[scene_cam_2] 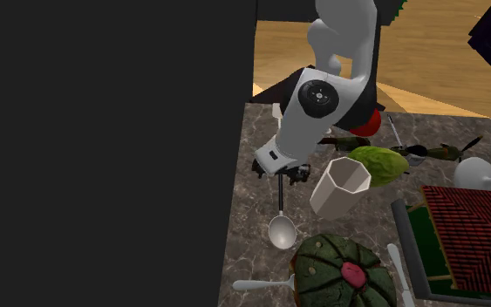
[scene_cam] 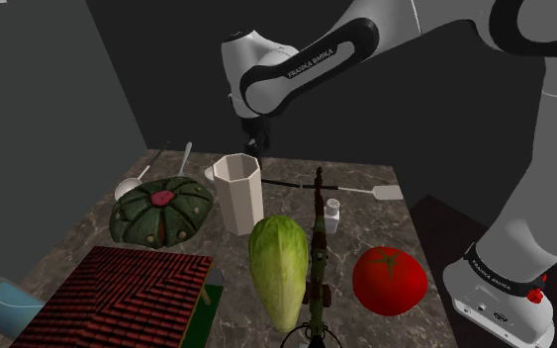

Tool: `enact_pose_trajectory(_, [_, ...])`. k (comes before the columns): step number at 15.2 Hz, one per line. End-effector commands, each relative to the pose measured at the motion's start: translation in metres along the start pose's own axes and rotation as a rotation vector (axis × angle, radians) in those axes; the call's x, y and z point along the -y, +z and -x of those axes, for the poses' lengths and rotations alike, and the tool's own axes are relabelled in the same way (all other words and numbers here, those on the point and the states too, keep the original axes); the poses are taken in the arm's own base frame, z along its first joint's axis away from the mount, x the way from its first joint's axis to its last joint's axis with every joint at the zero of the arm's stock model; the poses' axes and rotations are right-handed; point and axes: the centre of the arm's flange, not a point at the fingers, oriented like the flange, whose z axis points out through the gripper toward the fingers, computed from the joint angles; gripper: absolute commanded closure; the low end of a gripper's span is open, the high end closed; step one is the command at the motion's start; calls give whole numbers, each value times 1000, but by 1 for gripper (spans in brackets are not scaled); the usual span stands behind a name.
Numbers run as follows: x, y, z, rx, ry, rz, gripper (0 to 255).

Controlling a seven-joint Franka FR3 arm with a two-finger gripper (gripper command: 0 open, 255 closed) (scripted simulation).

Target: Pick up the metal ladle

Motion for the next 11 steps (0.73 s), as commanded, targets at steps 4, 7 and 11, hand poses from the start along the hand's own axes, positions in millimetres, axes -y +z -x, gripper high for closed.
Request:
enact_pose_trajectory(4, [30,32,-30,20,-90,-3,0])
enact_pose_trajectory(7, [32,48,-31,20,-90,-3,0])
enact_pose_trajectory(11, [34,67,-33,20,-90,-3,0])
